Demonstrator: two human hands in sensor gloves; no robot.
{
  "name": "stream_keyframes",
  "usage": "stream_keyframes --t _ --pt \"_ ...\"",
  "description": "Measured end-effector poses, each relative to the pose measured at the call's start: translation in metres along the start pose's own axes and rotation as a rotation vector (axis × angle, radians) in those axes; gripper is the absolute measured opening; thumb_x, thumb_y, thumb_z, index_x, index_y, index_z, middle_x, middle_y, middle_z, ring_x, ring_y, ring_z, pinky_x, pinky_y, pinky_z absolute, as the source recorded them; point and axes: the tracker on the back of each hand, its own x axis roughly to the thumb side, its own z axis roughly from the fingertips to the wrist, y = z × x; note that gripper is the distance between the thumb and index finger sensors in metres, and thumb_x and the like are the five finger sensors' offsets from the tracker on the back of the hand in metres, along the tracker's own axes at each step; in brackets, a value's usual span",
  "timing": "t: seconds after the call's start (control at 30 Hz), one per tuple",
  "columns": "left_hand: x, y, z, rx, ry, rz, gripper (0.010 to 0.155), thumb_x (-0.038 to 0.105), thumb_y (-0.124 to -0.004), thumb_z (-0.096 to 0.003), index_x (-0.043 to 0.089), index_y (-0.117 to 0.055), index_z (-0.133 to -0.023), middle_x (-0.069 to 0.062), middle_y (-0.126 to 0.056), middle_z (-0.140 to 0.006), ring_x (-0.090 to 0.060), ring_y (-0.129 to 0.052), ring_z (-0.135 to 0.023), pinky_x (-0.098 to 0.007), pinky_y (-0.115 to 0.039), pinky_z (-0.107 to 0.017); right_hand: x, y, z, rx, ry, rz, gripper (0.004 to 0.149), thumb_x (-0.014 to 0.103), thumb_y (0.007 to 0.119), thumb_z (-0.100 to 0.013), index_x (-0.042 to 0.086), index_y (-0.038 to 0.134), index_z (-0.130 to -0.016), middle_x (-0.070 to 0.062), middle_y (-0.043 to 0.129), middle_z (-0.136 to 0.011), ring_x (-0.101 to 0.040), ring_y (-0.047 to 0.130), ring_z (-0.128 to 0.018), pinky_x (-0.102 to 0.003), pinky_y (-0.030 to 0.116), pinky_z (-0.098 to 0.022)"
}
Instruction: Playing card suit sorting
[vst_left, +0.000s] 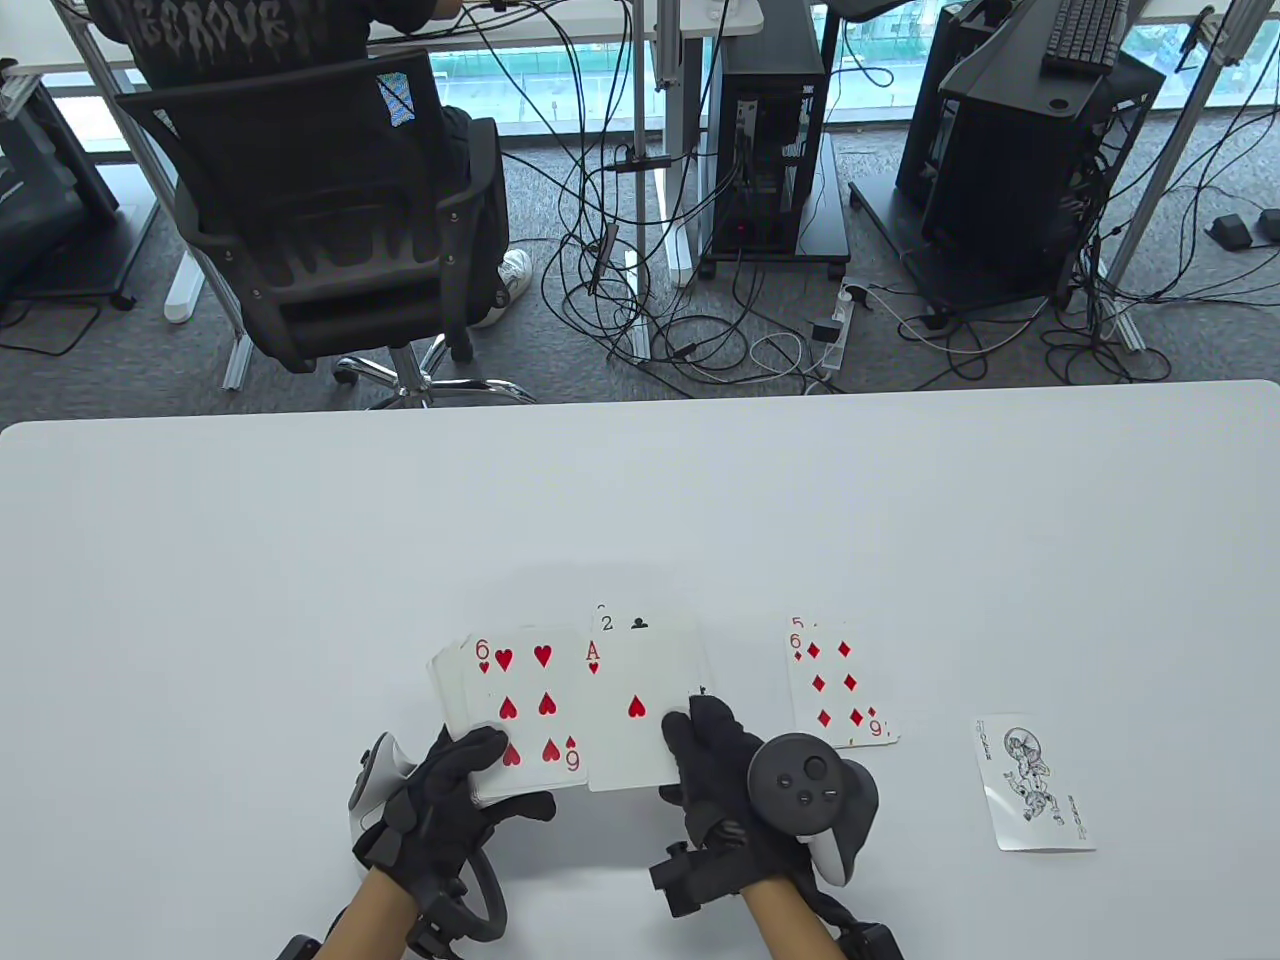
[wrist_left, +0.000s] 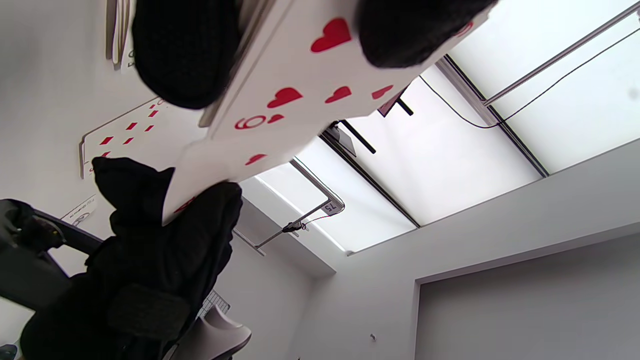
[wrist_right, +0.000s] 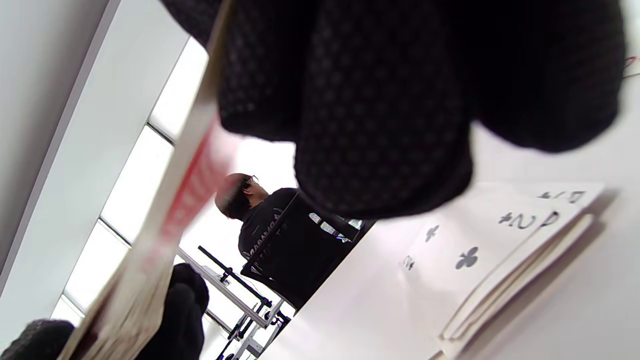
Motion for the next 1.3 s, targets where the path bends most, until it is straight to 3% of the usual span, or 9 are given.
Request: stream_keyframes --t 0.17,0.3,0.5,0.97,1.17,1.3 --pt "0.003 0.004 0.001 0.025 -0.023 0.008 0.055 0.044 -0.069 -0.0619 0.037 -0.039 -0.108 0.006 -0.054 -0.113 -0.027 -0.072 -0.101 -0.04 -0.084 -0.055 -0.011 0.003 0.017 0.192 0.065 0.13 0.047 0.018 0.068 -0.051 -0.02 0.066 -0.08 -0.006 0.094 -0.035 -0.021 0.1 -0.017 -0.042 0.088 -0.017" --pt "0.001 0.006 0.002 0.041 -0.016 0.012 0.055 0.045 -0.069 -0.0619 0.037 -0.038 -0.108 0.006 -0.054 -0.113 -0.027 -0.071 -0.101 -0.04 -0.084 -0.055 -0.013 0.031 0.032 0.443 0.141 0.29 0.057 0.018 0.068 -0.052 -0.023 0.052 -0.087 -0.006 0.093 -0.035 -0.02 0.1 -0.016 -0.042 0.089 -0.016" --pt "0.001 0.007 0.003 0.038 -0.016 0.011 0.055 0.045 -0.069 -0.0619 0.037 -0.039 -0.108 0.006 -0.054 -0.113 -0.027 -0.072 -0.101 -0.04 -0.084 -0.055 -0.009 0.066 0.043 0.612 0.111 0.765 0.063 0.019 0.067 -0.052 -0.025 0.041 -0.09 -0.005 0.093 -0.034 -0.017 0.099 -0.013 -0.039 0.089 -0.014" --pt "0.001 0.006 0.004 0.031 -0.015 0.005 0.055 0.045 -0.069 -0.0617 0.037 -0.039 -0.107 0.006 -0.054 -0.113 -0.028 -0.072 -0.101 -0.04 -0.084 -0.055 -0.001 0.079 0.045 0.726 0.082 1.058 0.063 0.028 0.062 -0.055 -0.02 0.045 -0.093 -0.005 0.094 -0.03 -0.02 0.099 -0.011 -0.042 0.088 -0.013" --pt "0.0 0.005 0.004 0.031 -0.008 0.015 0.055 0.044 -0.069 -0.0618 0.037 -0.039 -0.107 0.006 -0.054 -0.113 -0.028 -0.071 -0.101 -0.04 -0.084 -0.055 0.013 0.075 0.033 0.758 0.194 1.061 0.065 0.034 0.064 -0.056 -0.02 0.055 -0.091 -0.008 0.094 -0.033 -0.023 0.099 -0.015 -0.045 0.087 -0.016" --pt "-0.001 0.006 0.004 0.023 -0.007 0.01 0.055 0.044 -0.069 -0.0617 0.037 -0.039 -0.107 0.006 -0.054 -0.113 -0.028 -0.071 -0.101 -0.04 -0.084 -0.055 0.037 0.06 0.016 0.569 0.105 0.835 0.063 0.034 0.063 -0.056 -0.021 0.058 -0.089 -0.011 0.094 -0.04 -0.028 0.1 -0.022 -0.047 0.086 -0.021"
